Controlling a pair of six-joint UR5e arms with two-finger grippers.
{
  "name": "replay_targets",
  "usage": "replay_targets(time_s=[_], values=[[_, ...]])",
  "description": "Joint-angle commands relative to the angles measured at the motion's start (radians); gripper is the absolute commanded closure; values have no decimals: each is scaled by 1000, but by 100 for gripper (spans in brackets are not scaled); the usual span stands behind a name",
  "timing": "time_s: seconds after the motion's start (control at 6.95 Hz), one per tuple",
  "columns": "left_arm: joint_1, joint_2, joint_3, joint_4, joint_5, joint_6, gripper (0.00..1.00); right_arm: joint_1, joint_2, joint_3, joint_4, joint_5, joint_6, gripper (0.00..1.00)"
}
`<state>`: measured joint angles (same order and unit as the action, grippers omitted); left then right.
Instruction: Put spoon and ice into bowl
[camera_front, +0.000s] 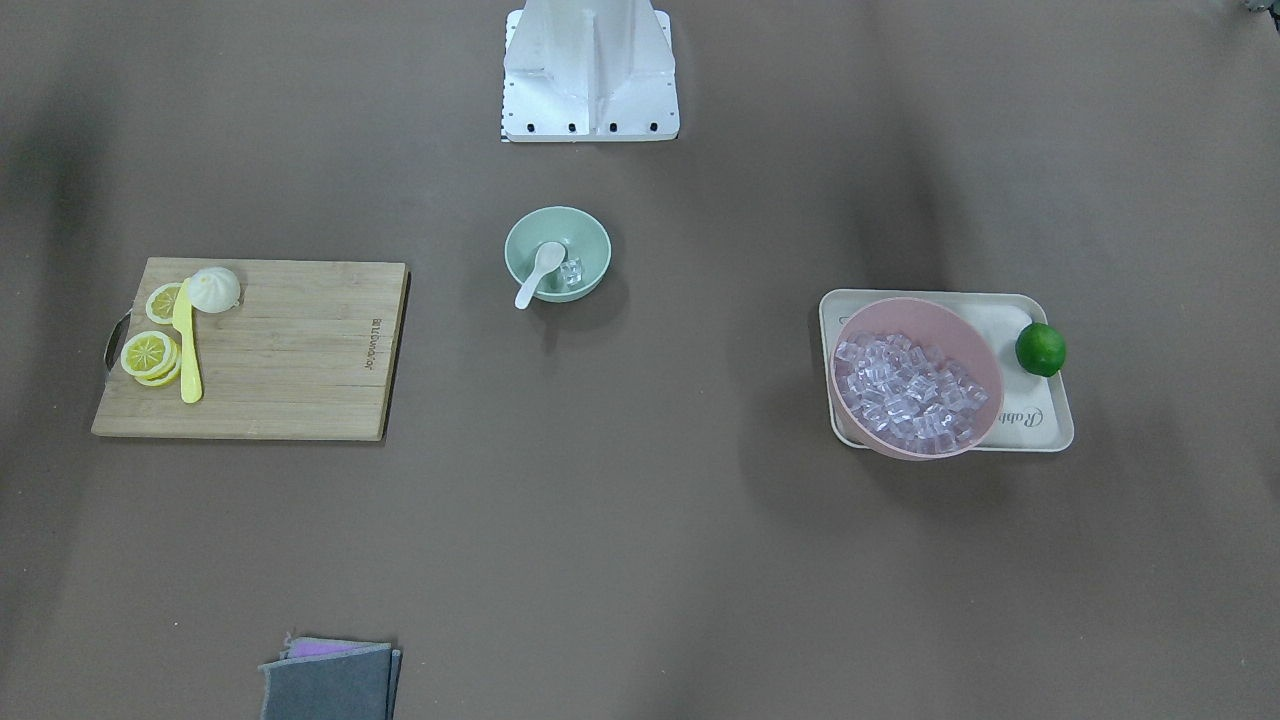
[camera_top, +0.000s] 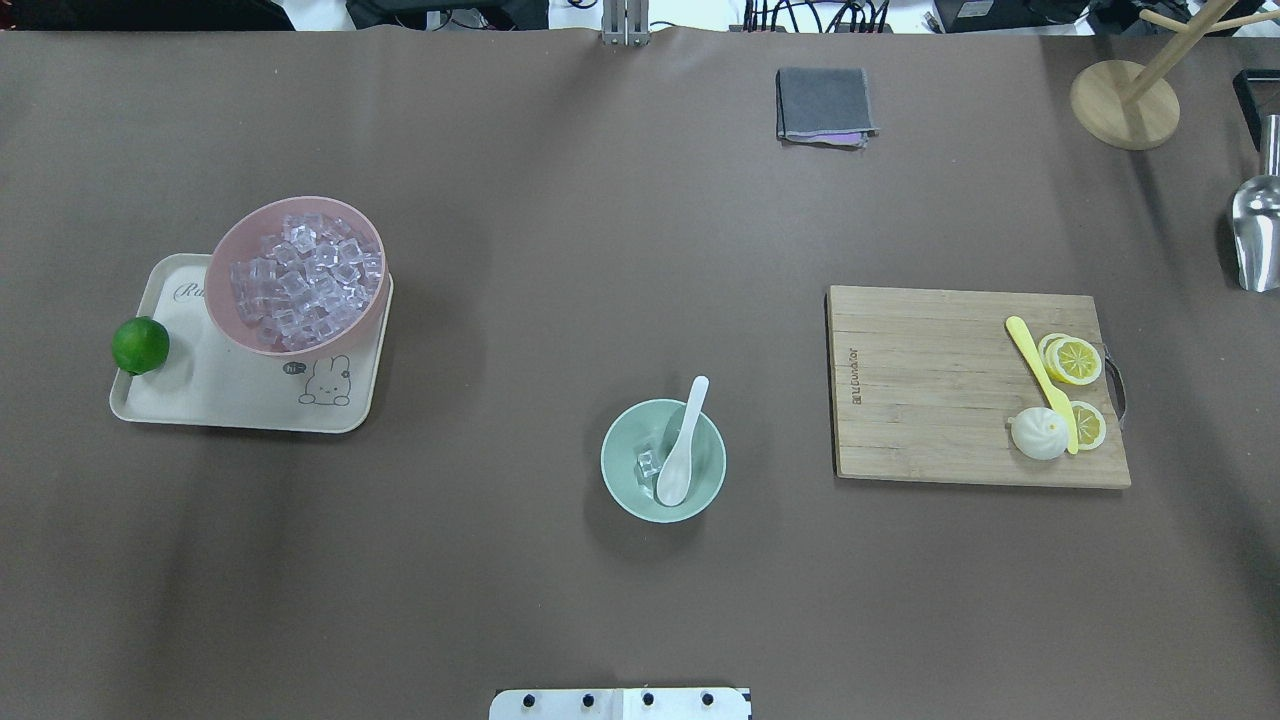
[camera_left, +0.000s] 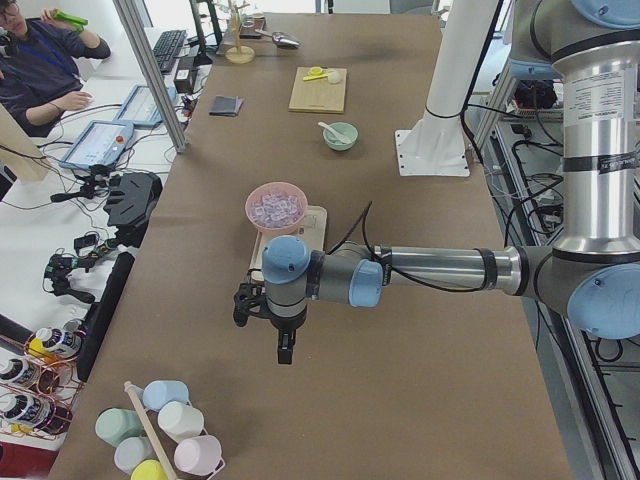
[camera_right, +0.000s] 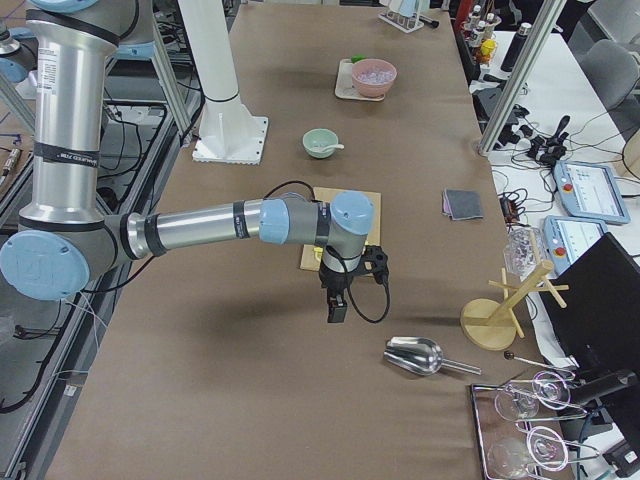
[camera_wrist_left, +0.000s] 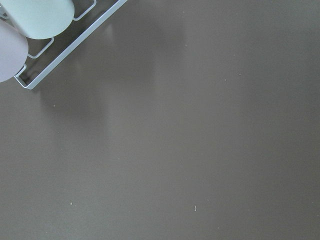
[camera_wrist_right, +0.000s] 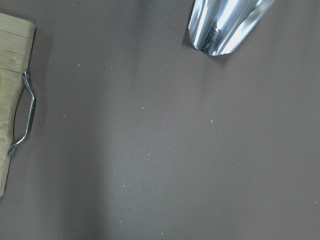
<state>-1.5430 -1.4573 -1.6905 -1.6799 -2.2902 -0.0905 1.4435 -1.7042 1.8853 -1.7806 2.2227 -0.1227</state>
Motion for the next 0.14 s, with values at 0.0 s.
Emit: replay_targets(time_s=[0.0], values=[[1,0,0,0,0,0,2,0,0,0,1,0,0,0]])
